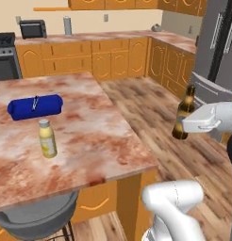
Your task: Place the drinks on the dining counter in a tight cluster.
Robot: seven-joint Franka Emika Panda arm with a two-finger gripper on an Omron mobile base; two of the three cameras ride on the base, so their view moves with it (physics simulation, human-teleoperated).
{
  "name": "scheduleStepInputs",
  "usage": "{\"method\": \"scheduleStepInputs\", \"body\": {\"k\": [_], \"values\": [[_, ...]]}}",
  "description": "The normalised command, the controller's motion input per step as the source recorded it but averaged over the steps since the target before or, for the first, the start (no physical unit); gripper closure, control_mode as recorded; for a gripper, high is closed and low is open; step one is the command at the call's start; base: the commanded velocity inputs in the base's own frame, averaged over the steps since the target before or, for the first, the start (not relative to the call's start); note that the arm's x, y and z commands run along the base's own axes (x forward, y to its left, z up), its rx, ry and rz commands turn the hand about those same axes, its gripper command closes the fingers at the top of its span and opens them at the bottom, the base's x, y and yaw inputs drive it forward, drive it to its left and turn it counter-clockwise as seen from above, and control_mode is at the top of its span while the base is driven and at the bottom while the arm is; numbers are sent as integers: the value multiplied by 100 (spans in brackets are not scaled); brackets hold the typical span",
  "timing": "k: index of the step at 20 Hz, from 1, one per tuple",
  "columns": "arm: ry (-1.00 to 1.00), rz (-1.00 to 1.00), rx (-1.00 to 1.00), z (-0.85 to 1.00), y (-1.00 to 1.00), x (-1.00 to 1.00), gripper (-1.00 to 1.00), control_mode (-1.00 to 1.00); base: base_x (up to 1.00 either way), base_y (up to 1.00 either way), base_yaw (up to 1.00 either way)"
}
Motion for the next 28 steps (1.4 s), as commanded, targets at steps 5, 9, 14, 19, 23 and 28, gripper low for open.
{"method": "scheduleStepInputs", "body": {"k": [5,9,14,19,23,28], "values": [[0,0,0,0,0,0,100,100,54,100,3],[0,0,0,0,0,0,100,100,12,54,6],[0,0,0,0,0,0,100,100,0,8,0],[12,2,-4,4,28,30,100,-100,4,6,0],[56,10,-28,28,96,100,100,-100,0,0,0],[45,9,-23,12,49,90,100,-100,0,0,0]]}}
